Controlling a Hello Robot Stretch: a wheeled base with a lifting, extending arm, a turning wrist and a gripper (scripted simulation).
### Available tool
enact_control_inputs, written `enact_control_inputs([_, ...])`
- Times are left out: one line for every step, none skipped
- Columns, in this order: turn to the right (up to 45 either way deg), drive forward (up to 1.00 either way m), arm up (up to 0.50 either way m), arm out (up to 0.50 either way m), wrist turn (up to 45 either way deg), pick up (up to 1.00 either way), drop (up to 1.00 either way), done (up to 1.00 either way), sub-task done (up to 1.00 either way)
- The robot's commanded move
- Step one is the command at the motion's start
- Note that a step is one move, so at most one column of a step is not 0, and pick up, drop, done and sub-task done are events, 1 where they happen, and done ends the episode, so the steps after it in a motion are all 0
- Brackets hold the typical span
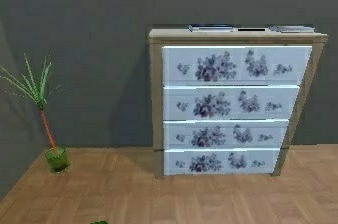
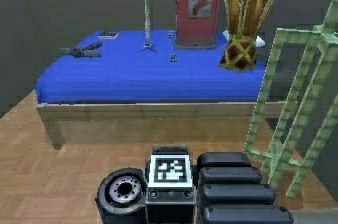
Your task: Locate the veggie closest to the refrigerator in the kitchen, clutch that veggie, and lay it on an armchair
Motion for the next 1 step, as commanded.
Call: enact_control_inputs([0.0,0.1,0.0,0.0,0.0,0.0,0.0,0.0,0.0])
